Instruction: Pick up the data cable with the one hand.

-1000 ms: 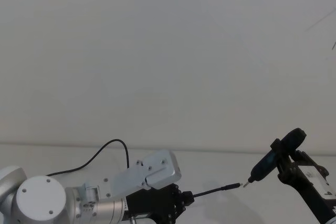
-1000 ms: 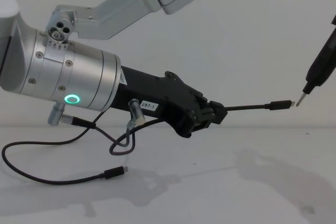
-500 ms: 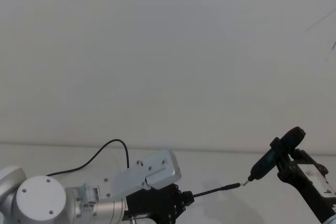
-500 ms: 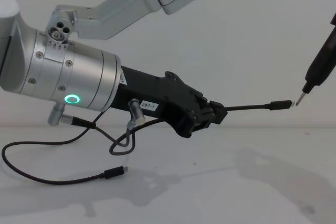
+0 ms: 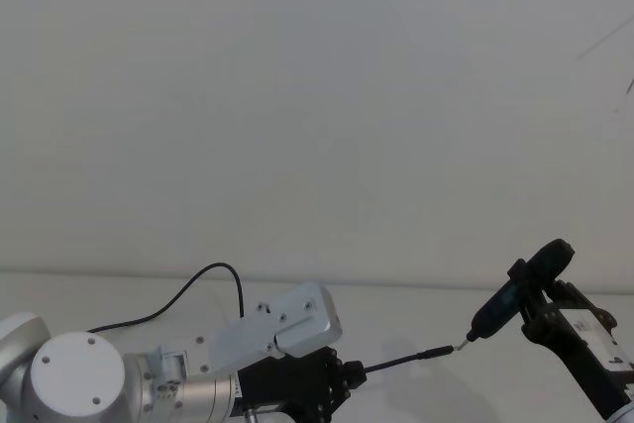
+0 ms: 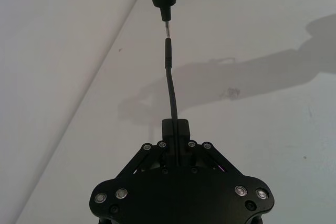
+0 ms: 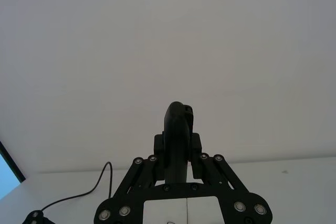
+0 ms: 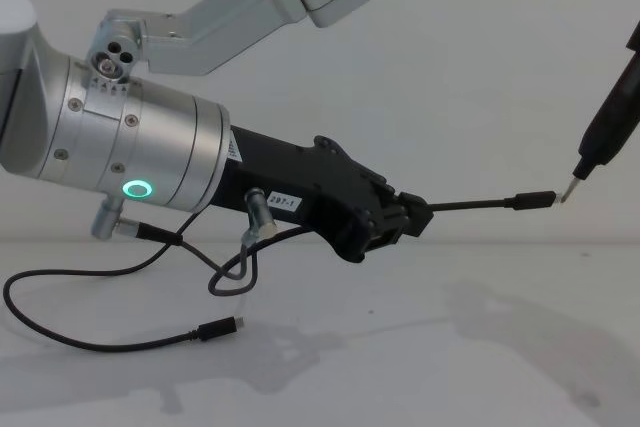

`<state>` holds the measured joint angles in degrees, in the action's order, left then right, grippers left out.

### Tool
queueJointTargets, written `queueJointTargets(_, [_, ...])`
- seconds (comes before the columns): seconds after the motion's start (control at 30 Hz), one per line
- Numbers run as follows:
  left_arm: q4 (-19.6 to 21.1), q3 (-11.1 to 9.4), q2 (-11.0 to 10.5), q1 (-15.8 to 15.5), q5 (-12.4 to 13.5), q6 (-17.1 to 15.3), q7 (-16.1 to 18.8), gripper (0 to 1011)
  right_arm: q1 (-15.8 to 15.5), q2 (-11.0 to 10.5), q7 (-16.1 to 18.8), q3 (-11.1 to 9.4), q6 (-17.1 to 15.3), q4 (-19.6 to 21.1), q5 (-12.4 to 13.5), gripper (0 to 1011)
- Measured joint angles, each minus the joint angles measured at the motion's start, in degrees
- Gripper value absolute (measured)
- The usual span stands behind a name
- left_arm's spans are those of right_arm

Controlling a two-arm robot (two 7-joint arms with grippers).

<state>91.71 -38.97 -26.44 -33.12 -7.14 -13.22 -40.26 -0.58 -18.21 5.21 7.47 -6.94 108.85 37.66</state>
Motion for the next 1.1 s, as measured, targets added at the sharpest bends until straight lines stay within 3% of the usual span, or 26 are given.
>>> queueJointTargets(1.1, [0.0, 0.0, 0.0, 0.0, 0.0, 0.0, 0.0, 43, 0.26, -0.24, 0.04, 0.1, -0.2, -0.2, 0.49, 268])
